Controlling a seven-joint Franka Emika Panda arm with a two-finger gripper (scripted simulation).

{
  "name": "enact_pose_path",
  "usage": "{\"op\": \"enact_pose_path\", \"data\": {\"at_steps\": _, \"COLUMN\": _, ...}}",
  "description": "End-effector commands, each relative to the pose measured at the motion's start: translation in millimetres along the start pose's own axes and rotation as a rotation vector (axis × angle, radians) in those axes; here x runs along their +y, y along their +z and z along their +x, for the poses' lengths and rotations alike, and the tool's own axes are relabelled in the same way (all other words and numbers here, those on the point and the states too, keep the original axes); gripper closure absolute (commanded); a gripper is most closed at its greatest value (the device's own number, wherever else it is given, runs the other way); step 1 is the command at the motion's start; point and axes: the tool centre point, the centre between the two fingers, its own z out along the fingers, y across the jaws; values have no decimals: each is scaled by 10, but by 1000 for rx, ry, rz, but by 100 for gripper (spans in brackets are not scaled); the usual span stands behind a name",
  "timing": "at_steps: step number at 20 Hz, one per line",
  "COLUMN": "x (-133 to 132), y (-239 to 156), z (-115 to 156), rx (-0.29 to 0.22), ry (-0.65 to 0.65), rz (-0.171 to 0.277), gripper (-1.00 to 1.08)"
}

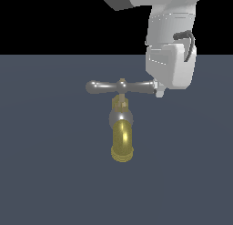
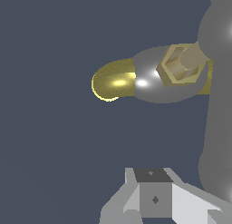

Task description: Turn on the faucet by rotating a designated handle.

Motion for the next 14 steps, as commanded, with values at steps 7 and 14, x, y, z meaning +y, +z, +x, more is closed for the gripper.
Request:
{"op": "enact_pose_path", "data": {"at_steps": 7, "x": 203, "y": 1, "z": -26, "rx": 0, "ry": 0, "rz": 0, "gripper": 108}}
{"op": "enact_pose_path", "data": {"at_steps": 14, "x": 384, "y": 1, "z": -48, "rx": 0, "ry": -1, "rz": 0, "gripper": 108}}
